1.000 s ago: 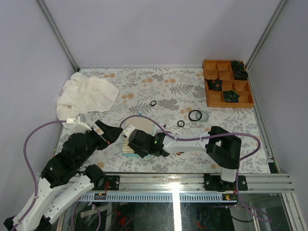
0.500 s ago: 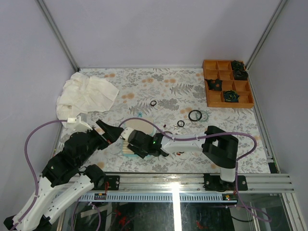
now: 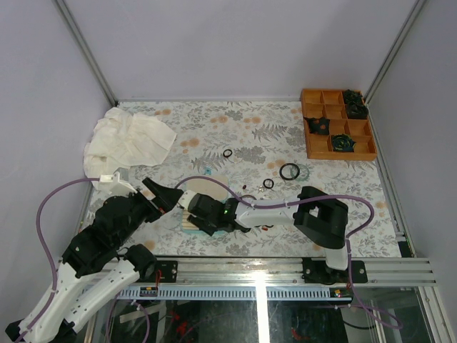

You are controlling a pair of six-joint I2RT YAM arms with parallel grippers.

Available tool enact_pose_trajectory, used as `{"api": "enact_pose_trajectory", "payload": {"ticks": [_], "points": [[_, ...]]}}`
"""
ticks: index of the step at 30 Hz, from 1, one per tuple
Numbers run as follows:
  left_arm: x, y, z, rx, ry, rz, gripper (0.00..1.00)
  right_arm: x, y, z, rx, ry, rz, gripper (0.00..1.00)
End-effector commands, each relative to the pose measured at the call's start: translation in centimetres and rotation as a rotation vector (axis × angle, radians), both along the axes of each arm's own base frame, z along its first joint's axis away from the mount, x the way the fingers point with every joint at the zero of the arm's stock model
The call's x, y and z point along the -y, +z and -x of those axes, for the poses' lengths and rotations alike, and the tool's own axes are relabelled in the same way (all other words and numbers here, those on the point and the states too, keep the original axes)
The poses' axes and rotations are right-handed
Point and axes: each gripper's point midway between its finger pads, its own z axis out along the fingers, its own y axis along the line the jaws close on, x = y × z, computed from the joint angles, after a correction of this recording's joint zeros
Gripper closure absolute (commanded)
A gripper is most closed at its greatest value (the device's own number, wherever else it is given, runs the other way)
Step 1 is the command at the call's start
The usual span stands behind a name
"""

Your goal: Organize the mixed jewelry

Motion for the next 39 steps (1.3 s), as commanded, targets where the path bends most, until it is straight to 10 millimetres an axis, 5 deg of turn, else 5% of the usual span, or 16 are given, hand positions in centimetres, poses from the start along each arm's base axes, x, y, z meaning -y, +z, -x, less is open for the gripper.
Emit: {"api": "enact_pose_trajectory", "payload": {"ticks": [1,17,39], "points": [[0.4,1.3,-0.3,0.05,-0.004,0.042,0.0,0.1,0.0,1.0,-0.027,0.031,0.011,0.5],[0.3,1.4,-0.2,0.052,-0.005,0.052,0.0,-0.8,6.8,-0.2,0.065,-0.008,-0.17,0.44],[0.7,1.6,-0.5,0.052,-0.015,0.045,0.0,0.3,8.6,0.1,0.053,-0.027,-0.226,0.51]]}}
